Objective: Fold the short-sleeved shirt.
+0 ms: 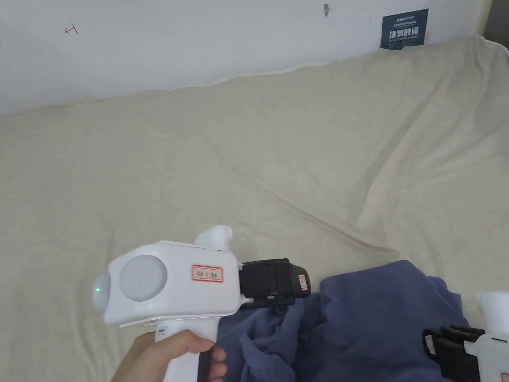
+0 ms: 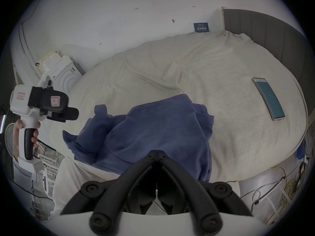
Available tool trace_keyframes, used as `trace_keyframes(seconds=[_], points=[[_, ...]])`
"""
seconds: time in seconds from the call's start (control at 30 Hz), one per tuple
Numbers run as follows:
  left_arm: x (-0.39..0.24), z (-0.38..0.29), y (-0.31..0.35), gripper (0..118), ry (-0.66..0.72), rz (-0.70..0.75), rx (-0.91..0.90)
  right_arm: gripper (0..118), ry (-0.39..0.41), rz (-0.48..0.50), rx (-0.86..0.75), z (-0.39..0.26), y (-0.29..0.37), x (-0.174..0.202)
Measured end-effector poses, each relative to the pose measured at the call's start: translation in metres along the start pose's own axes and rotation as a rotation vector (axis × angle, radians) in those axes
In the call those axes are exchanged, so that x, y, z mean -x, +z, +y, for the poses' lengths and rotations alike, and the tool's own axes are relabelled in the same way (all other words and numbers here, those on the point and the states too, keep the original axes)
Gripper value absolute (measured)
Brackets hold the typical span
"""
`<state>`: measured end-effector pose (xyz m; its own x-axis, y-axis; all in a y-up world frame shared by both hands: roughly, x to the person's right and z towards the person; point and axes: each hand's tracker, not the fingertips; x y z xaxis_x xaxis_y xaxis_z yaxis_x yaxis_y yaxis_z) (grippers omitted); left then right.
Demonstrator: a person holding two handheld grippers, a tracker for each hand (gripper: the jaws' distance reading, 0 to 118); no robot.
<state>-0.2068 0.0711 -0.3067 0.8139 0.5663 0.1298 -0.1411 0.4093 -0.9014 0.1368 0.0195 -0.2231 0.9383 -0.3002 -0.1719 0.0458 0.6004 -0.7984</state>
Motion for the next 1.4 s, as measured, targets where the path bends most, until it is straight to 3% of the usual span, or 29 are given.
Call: trace_keyframes(seconds=[0.17, 0.2, 0.23, 0.27, 0.3, 0.33, 0.43, 0.6, 0.7, 1.0, 1.17, 1.4], points=[[0.026, -0.004, 0.036, 104, 0.02, 0.014, -0.055, 0, 0.011, 0.018, -0.004, 0.001, -0.003, 0.007], [0.035, -0.007, 0.043, 99, 0.034, 0.054, -0.079, 0, 0.015, 0.022, -0.003, 0.001, -0.003, 0.009], [0.04, -0.01, 0.045, 88, 0.041, 0.081, -0.091, 0, 0.019, 0.026, -0.004, 0.001, -0.003, 0.01], [0.046, -0.013, 0.046, 69, 0.041, 0.117, -0.089, 0, 0.023, 0.03, -0.005, 0.001, -0.003, 0.011], [0.052, -0.017, 0.044, 31, 0.043, 0.133, -0.085, 0, 0.025, 0.036, -0.005, 0.001, -0.003, 0.011], [0.056, -0.021, 0.04, 8, 0.026, 0.135, -0.07, 0, 0.027, 0.039, -0.005, 0.001, -0.003, 0.011], [0.075, -0.033, 0.017, 8, 0.008, 0.176, -0.041, 0, 0.026, 0.045, -0.005, 0.001, -0.005, 0.012], [0.072, -0.046, -0.023, 8, 0.018, 0.086, 0.043, 0, 0.014, 0.049, -0.01, 0.001, -0.003, 0.01], [0.061, -0.051, -0.049, 8, -0.027, 0.144, 0.117, 0, 0.015, 0.042, -0.015, 0.001, 0.0, 0.006], [0.019, -0.045, -0.11, 8, -0.008, -0.012, 0.231, 0, -0.032, 0.022, -0.023, 0.0, 0.004, -0.013], [-0.005, -0.039, -0.108, 8, -0.002, -0.181, 0.189, 0, -0.049, 0.019, -0.029, -0.001, 0.009, -0.02], [0.001, -0.04, -0.099, 8, 0.007, -0.199, 0.205, 0, -0.072, 0.003, -0.037, 0.0, 0.011, -0.026]])
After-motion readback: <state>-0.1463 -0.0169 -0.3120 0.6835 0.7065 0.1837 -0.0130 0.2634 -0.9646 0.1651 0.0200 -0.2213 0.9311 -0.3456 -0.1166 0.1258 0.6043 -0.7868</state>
